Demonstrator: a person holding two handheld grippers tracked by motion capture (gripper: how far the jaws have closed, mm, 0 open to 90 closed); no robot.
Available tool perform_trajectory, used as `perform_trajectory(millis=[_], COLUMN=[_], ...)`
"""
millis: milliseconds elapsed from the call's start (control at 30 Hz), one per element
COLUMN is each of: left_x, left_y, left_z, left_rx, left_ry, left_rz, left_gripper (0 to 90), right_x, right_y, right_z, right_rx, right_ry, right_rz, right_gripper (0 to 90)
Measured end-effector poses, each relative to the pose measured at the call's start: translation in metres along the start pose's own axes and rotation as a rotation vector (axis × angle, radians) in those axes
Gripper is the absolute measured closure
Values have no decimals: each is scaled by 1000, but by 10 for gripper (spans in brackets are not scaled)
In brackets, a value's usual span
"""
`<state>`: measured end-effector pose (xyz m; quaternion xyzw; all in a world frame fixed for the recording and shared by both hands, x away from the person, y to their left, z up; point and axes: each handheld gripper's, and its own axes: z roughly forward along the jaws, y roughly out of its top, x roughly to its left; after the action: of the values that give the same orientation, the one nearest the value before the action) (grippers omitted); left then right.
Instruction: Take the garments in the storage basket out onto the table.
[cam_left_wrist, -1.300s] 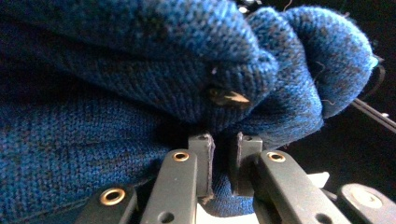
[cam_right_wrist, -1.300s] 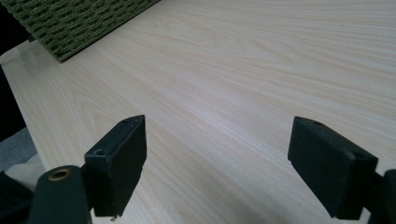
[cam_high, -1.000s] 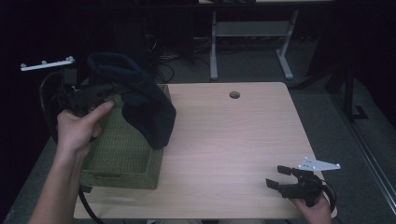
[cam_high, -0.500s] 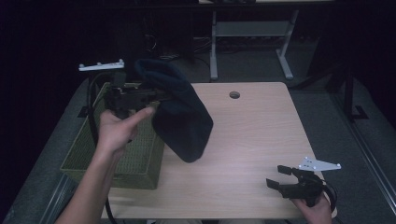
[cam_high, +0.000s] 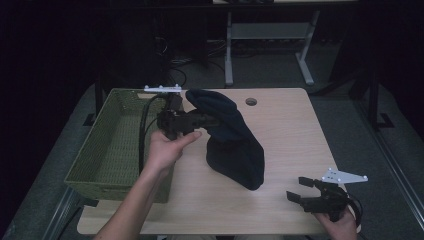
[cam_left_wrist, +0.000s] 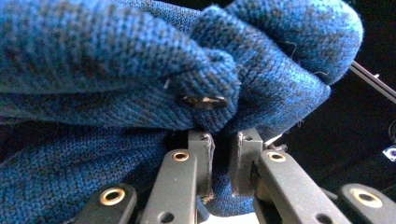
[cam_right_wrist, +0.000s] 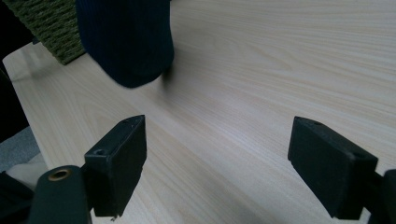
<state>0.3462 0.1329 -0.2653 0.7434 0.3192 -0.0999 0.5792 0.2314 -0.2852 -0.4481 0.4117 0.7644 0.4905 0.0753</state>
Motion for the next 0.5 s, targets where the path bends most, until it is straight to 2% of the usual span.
perform_trajectory(millis=[67, 100, 267, 300, 333, 367, 500], left_x=[3, 9, 22, 22, 29, 29, 50], left_y=[-1, -4, -10, -10, -12, -12, -23], left_z=[5, 14, 37, 37, 47, 47, 73], left_rx=[7, 17, 49, 49, 58, 58, 94], left_ry=[0, -4, 8, 8, 11, 11, 30], left_rz=[-7, -24, -53, -53, -69, -69, -117], left_gripper=[816, 816, 815, 814, 814, 813, 809], right_x=[0, 0, 0, 0, 0, 0, -1], right_y=[0, 0, 0, 0, 0, 0, 0], right_z=[0, 0, -1, -1, -1, -1, -2], right_rx=[-2, -2, -1, 1, 1, 1, -1], right_ry=[2, 2, 3, 3, 4, 4, 7], right_rz=[-3, -4, -2, 3, 3, 3, -2], right_gripper=[192, 192, 192, 192, 192, 192, 192])
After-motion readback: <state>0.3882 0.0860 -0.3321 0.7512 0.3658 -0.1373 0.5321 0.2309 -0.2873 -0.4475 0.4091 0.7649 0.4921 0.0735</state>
